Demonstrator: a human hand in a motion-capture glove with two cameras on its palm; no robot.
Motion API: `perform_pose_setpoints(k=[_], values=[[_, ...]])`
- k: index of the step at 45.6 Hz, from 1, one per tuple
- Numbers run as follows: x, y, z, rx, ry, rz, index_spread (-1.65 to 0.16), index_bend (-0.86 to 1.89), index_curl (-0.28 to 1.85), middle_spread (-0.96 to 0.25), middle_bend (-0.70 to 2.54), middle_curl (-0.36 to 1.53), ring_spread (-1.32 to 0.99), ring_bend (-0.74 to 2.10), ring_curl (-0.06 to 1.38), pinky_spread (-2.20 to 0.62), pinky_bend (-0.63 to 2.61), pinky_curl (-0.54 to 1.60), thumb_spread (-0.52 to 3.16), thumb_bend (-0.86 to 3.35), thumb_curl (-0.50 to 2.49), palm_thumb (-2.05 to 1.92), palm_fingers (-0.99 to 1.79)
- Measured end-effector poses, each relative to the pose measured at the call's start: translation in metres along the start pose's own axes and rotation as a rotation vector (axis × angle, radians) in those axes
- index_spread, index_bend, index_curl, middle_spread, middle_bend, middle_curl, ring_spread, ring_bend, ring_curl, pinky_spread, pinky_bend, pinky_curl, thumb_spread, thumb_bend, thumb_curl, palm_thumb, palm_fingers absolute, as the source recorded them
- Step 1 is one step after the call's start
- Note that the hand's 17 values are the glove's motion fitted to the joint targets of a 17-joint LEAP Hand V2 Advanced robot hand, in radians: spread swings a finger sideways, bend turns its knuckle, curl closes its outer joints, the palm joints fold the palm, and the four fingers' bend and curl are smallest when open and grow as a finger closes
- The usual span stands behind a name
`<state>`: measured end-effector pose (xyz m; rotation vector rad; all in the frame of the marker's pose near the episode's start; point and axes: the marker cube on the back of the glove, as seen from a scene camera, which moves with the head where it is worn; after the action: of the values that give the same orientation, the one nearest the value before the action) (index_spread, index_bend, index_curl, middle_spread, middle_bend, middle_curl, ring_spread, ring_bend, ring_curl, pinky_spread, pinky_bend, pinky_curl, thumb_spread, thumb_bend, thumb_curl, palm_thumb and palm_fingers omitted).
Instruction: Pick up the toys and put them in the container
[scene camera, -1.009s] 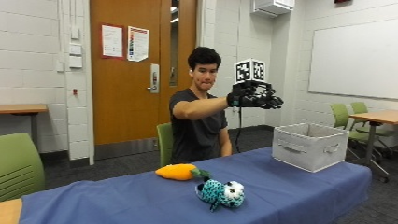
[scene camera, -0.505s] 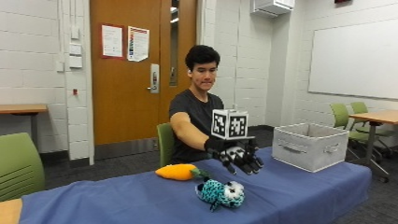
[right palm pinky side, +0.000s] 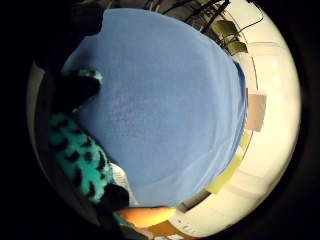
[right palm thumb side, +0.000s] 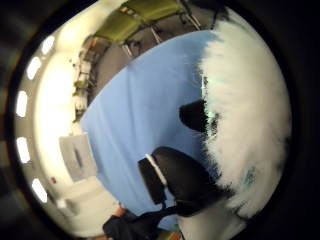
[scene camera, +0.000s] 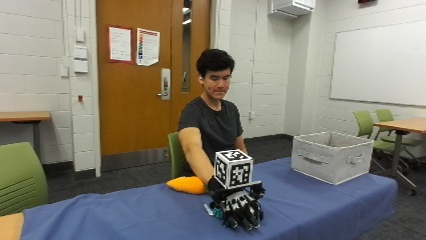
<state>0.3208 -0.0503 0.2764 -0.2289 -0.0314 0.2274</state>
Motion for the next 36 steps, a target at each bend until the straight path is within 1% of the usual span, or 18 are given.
perform_pose_setpoints(k=[2, 3, 5, 6, 13, 15, 18, 19, 20, 21, 22, 24, 27, 29, 30, 31, 32, 36], values=[[0.0, 0.0, 0.001, 0.015, 0.001, 0.004, -0.31, 0.13, 0.33, -0.15, 0.25, 0.41, -0.32, 0.38, 0.24, -0.1, 0.87, 0.34, 1.04, -0.05, 0.15, -0.06, -0.08], [-0.001, 0.001, 0.001, 0.021, -0.003, 0.007, -0.32, 0.28, 0.38, -0.15, 0.22, 0.41, -0.33, 0.38, 0.25, -0.11, 0.82, 0.33, 1.06, -0.03, 0.16, -0.02, 0.03], [-0.001, 0.0, 0.001, 0.031, -0.016, 0.012, -0.34, 0.36, 0.39, -0.15, 0.2, 0.4, -0.33, 0.36, 0.24, -0.12, 0.78, 0.32, 1.08, -0.01, 0.17, 0.0, 0.08], [-0.001, 0.0, 0.0, 0.036, -0.024, 0.014, -0.34, 0.47, 0.43, -0.15, 0.19, 0.4, -0.35, 0.38, 0.24, -0.13, 0.74, 0.3, 1.11, 0.01, 0.18, 0.04, 0.19], [-0.003, 0.002, -0.004, 0.093, -0.045, 0.007, -0.35, 0.65, 0.51, -0.17, 0.19, 0.4, -0.41, 0.48, 0.26, -0.17, 0.6, 0.26, 1.21, 0.07, 0.22, 0.18, 0.39], [-0.005, 0.004, -0.006, 0.112, -0.045, -0.005, -0.35, 0.66, 0.53, -0.19, 0.27, 0.42, -0.43, 0.51, 0.26, -0.18, 0.57, 0.26, 1.26, 0.12, 0.25, 0.25, 0.48], [-0.008, 0.006, -0.01, 0.137, -0.038, -0.025, -0.35, 0.61, 0.54, -0.22, 0.32, 0.44, -0.45, 0.58, 0.28, -0.21, 0.6, 0.26, 1.3, 0.19, 0.29, 0.39, 0.59], [-0.008, 0.007, -0.012, 0.145, -0.034, -0.03, -0.35, 0.64, 0.56, -0.22, 0.3, 0.43, -0.45, 0.56, 0.27, -0.21, 0.57, 0.25, 1.3, 0.16, 0.28, 0.34, 0.51], [-0.009, 0.008, -0.014, 0.153, -0.03, -0.036, -0.34, 0.56, 0.55, -0.24, 0.34, 0.45, -0.46, 0.65, 0.31, -0.23, 0.65, 0.29, 1.32, 0.23, 0.32, 0.46, 0.65], [-0.01, 0.009, -0.015, 0.163, -0.025, -0.04, -0.34, 0.53, 0.55, -0.25, 0.33, 0.44, -0.47, 0.66, 0.3, -0.24, 0.66, 0.28, 1.32, 0.25, 0.33, 0.49, 0.68], [-0.011, 0.01, -0.017, 0.173, -0.021, -0.044, -0.34, 0.55, 0.57, -0.25, 0.33, 0.44, -0.47, 0.64, 0.29, -0.24, 0.63, 0.27, 1.32, 0.23, 0.33, 0.46, 0.61], [-0.012, 0.012, -0.02, 0.181, -0.01, -0.049, -0.34, 0.45, 0.56, -0.27, 0.33, 0.45, -0.48, 0.74, 0.33, -0.28, 0.74, 0.31, 1.31, 0.27, 0.37, 0.56, 0.75], [-0.013, 0.015, -0.02, 0.147, 0.016, -0.05, -0.34, 0.32, 0.54, -0.31, 0.38, 0.46, -0.5, 0.85, 0.35, -0.36, 0.82, 0.32, 1.24, 0.28, 0.42, 0.61, 1.0], [-0.012, 0.016, -0.019, 0.115, 0.033, -0.047, -0.34, 0.25, 0.53, -0.33, 0.4, 0.47, -0.49, 0.89, 0.36, -0.39, 0.83, 0.33, 1.21, 0.28, 0.44, 0.63, 1.04], [-0.012, 0.017, -0.018, 0.1, 0.039, -0.044, -0.34, 0.25, 0.54, -0.33, 0.35, 0.46, -0.5, 0.84, 0.35, -0.38, 0.83, 0.33, 1.21, 0.28, 0.45, 0.63, 0.92], [-0.012, 0.018, -0.018, 0.084, 0.044, -0.041, -0.34, 0.22, 0.56, -0.35, 0.43, 0.5, -0.49, 0.94, 0.4, -0.4, 0.83, 0.35, 1.17, 0.28, 0.47, 0.64, 1.07], [-0.011, 0.019, -0.017, 0.067, 0.047, -0.036, -0.34, 0.19, 0.55, -0.36, 0.47, 0.5, -0.49, 0.96, 0.41, -0.42, 0.81, 0.34, 1.15, 0.28, 0.48, 0.65, 1.12], [-0.012, 0.024, -0.02, 0.007, 0.04, -0.021, -0.35, 0.13, 0.56, -0.38, 0.6, 0.56, -0.47, 1.05, 0.45, -0.45, 0.8, 0.36, 1.06, 0.27, 0.53, 0.68, 1.21]])
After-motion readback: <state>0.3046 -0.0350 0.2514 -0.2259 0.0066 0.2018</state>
